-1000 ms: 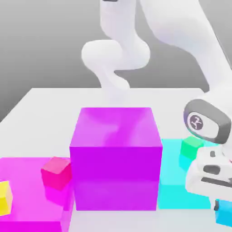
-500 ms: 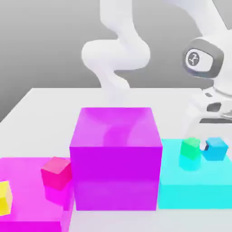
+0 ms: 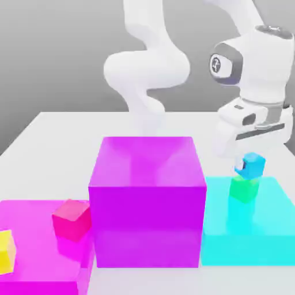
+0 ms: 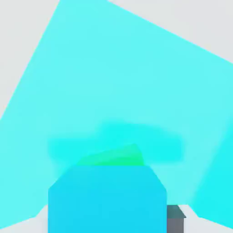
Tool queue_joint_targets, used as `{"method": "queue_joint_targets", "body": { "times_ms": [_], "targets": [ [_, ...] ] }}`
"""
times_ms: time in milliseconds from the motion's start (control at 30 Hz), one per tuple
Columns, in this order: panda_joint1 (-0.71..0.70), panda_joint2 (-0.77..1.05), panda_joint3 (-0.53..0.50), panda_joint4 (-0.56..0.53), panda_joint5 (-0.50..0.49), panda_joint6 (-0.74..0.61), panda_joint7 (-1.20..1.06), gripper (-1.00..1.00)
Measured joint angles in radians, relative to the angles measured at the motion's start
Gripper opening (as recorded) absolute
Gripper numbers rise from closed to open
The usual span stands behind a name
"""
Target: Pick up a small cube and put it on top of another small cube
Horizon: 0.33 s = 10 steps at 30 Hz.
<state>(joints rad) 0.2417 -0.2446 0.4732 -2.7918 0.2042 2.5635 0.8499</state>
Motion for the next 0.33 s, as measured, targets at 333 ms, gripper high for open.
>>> {"method": "queue_joint_targets", "body": {
  "times_ms": [333],
  "targets": [
    [0.02, -0.119, -0.031, 0.034, 0.023, -0.151, -0.022, 1.0]
  ]
}}
